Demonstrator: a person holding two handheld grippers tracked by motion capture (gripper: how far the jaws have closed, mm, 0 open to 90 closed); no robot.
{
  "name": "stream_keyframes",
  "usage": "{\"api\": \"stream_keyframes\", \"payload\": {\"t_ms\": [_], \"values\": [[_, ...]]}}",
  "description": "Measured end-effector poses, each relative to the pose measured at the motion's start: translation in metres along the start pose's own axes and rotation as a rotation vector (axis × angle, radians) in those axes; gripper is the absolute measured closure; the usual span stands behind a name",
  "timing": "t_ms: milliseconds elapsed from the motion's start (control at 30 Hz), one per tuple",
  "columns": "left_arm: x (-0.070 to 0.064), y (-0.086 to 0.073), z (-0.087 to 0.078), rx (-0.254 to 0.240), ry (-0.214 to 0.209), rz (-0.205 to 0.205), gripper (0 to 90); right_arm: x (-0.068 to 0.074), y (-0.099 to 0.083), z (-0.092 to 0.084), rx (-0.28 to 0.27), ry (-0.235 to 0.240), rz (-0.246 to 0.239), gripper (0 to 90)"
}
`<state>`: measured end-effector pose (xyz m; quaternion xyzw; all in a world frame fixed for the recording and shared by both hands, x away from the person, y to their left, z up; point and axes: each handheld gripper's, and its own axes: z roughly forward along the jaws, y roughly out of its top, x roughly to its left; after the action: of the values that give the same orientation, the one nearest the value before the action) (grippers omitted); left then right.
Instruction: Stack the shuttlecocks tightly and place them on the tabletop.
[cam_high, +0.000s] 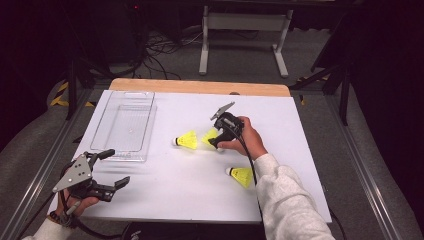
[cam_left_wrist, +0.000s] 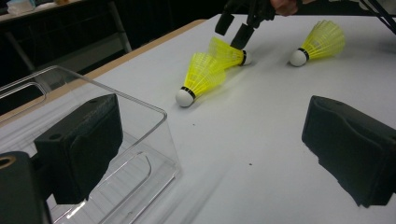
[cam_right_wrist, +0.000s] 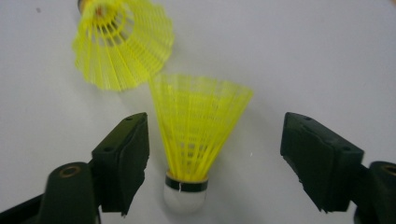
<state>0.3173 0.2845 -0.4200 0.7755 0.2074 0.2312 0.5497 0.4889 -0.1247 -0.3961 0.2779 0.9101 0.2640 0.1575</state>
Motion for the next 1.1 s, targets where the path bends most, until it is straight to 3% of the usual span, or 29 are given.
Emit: {"api": "stream_keyframes", "payload": {"t_ms": [100, 133, 200, 233, 267, 400, 467, 533, 600, 733, 767, 967, 1033, 1067, 1100], "values": [[0.001, 0.0, 0.0, -0.005, -0.007, -0.005, 6.9, 0.001, 0.011, -0.003, -0.033, -0.003, -0.067, 21.8], [0.001, 0.0, 0.0, -0.006, -0.007, -0.005, 6.9, 0.003, 0.018, -0.002, -0.048, 0.004, -0.115, 24.4], [0.001, 0.0, 0.0, -0.007, -0.011, -0.007, 7.0, 0.003, 0.02, -0.001, -0.054, 0.006, -0.136, 27.2], [0.001, 0.0, 0.0, -0.004, -0.012, -0.007, 7.1, 0.004, 0.024, 0.0, -0.073, 0.016, -0.149, 30.9], [0.001, 0.0, 0.001, -0.001, -0.008, -0.019, 8.0, 0.005, 0.026, 0.004, -0.073, 0.057, -0.163, 35.0], [0.002, -0.001, 0.001, -0.001, -0.007, -0.025, 8.1, 0.004, 0.026, 0.014, -0.036, 0.089, -0.17, 39.4], [0.003, -0.001, 0.001, 0.001, -0.006, -0.026, 8.2, 0.002, 0.023, 0.019, 0.027, 0.086, -0.173, 41.6], [0.003, -0.001, 0.001, 0.0, 0.006, -0.025, 9.3, 0.001, 0.022, 0.019, 0.031, 0.096, -0.171, 43.1], [0.004, 0.0, 0.001, 0.002, 0.016, -0.025, 9.8, -0.005, 0.018, 0.015, 0.045, 0.068, -0.149, 46.8], [0.005, 0.0, 0.0, -0.001, 0.024, -0.035, 10.0, -0.014, 0.012, 0.007, 0.038, 0.065, -0.115, 56.5], [0.005, 0.0, 0.0, 0.004, 0.025, -0.034, 9.9, -0.014, 0.011, 0.005, 0.041, 0.065, -0.121, 61.9], [0.005, 0.001, 0.0, 0.004, 0.021, -0.03, 9.8, -0.016, 0.008, -0.006, 0.08, 0.087, -0.15, 71.2], [0.005, 0.001, 0.0, 0.006, 0.023, -0.03, 9.7, -0.018, 0.004, -0.01, 0.087, 0.108, -0.148, 75.2], [0.005, 0.001, 0.001, 0.006, 0.023, -0.029, 9.8, -0.021, 0.001, -0.012, 0.093, 0.107, -0.143, 82.9], [0.005, 0.001, 0.001, 0.006, 0.023, -0.029, 9.9, -0.021, 0.001, -0.012, 0.093, 0.107, -0.143, 82.9]]}}
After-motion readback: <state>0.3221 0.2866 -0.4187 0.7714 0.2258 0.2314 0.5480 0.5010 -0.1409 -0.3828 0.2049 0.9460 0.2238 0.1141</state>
